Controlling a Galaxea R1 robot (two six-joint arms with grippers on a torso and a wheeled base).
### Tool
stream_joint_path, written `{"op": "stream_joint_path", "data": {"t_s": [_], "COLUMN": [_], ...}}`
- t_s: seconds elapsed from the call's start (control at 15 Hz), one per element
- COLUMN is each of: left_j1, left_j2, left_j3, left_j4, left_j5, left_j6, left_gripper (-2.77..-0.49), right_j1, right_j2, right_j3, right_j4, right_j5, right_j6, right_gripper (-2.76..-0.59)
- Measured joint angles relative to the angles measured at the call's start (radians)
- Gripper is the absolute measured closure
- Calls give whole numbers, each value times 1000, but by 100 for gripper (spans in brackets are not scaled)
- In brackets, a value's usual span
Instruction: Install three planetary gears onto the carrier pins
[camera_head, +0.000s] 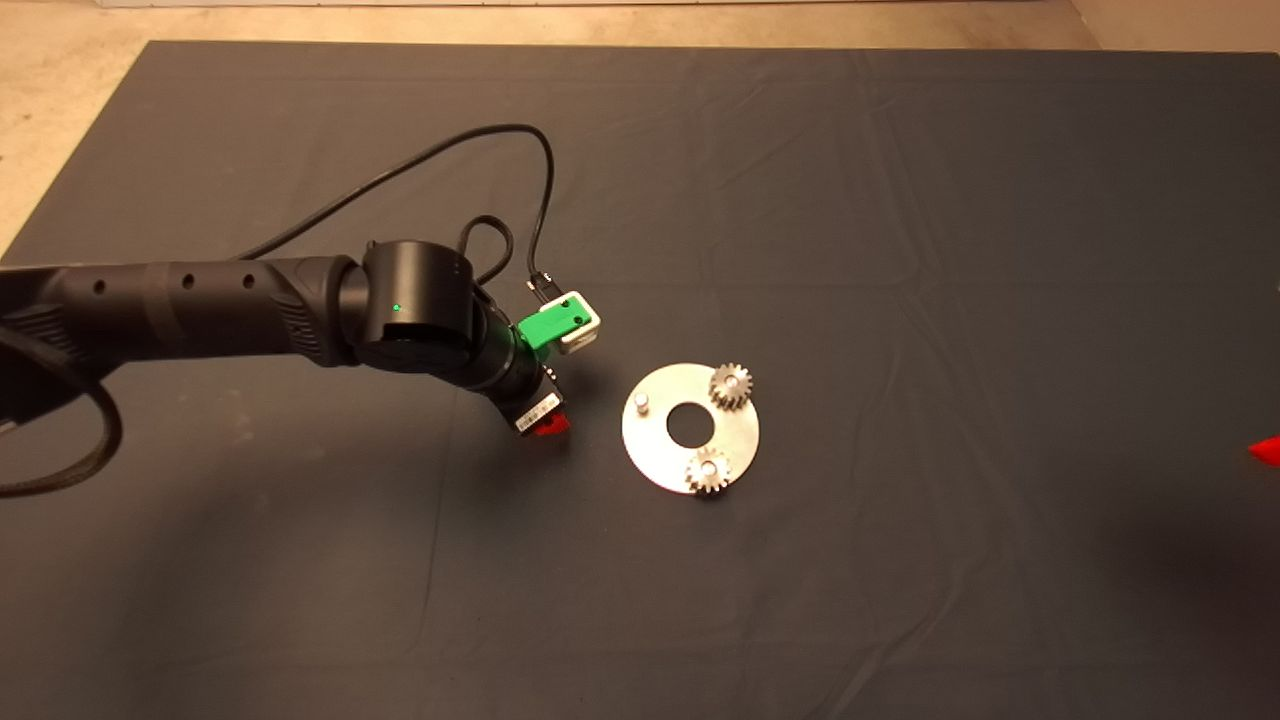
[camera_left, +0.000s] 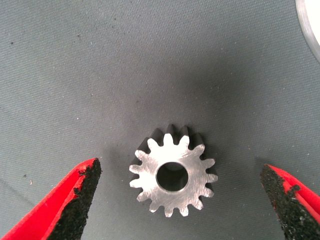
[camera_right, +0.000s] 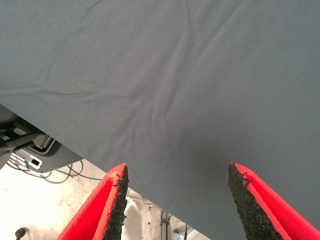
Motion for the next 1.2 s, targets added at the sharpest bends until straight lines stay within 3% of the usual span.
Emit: {"op": "stream_joint_path", "data": {"t_s": [0.13,0.27,1.2], "left_j1": [20,30,30], "left_j2": [0,0,-16], "left_j3": [-13,-17,-18], "left_j4": [1,0,1], "left_j5": [-23,-32,-51], "left_j6": [-2,-8,-23], "left_gripper": [-227,-212,-161], "right_j1": [0,2,3], "right_j2": [0,0,0], "right_j3": [0,0,5], "right_j4": [0,0,0], "right_j5": [0,-1,-1], "right_j6": [0,0,0], "right_gripper": [-144,-144,-144]}}
